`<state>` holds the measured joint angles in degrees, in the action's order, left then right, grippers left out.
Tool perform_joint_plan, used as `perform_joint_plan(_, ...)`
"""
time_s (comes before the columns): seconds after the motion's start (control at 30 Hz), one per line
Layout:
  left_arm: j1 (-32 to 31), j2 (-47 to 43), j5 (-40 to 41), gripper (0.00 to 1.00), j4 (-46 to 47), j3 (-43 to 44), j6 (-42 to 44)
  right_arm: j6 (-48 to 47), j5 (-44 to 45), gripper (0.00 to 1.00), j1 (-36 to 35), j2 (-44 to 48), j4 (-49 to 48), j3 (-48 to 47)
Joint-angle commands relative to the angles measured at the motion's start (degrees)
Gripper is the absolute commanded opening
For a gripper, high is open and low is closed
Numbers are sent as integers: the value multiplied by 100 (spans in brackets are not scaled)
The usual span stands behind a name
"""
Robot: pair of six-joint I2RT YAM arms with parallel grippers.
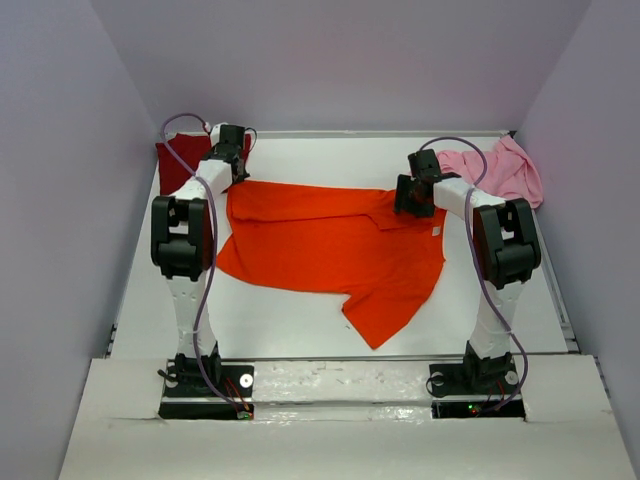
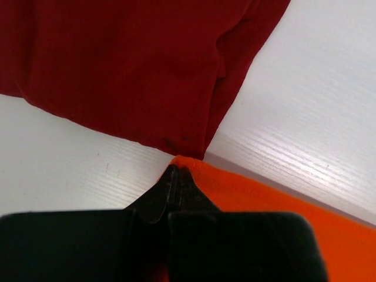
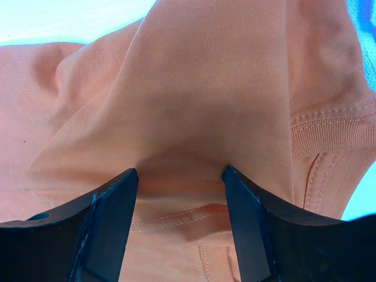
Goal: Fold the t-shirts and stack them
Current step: Fold the flattened tshirt in 1/3 of the way, then grap the side of the flattened tshirt closest away from the robot with both arms
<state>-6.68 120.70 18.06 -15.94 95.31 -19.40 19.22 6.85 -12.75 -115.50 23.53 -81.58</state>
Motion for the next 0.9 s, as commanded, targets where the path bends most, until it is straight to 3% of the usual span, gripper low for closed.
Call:
perform_joint_plan(0.0,52,58,171,0,-163,357,164,-77,115,67,-8,45,-15,37)
perform_joint_plan(0.13,70,84,171,2,-171,427,173,-77,97,67,-8,45,-6,37)
perform_joint_plan(0.2,70,85,267,16,-277,471,69,-68,62,67,-8,63,-6,37)
perform_joint_plan(0.23,79,-28,259,31,-295,428,33,-59,36,67,-8,89,2,28)
perform_joint_plan(0.37,79,-810,294,58,55,-274,-108,-59,-105,67,-8,168,20,11)
perform_joint_plan(0.43,79,-1283,224,66,179,-730,-161,-50,-149,67,-8,186,38,2)
perform_joint_plan(0.63,70,-2417,-311,66,144,-2198,-738,-15,-254,68,-8,177,55,-51)
perform_joint_plan(0.87,70,-3852,-2262,65,1180,-4317,-2012,38,-413,68,-8,177,47,-86)
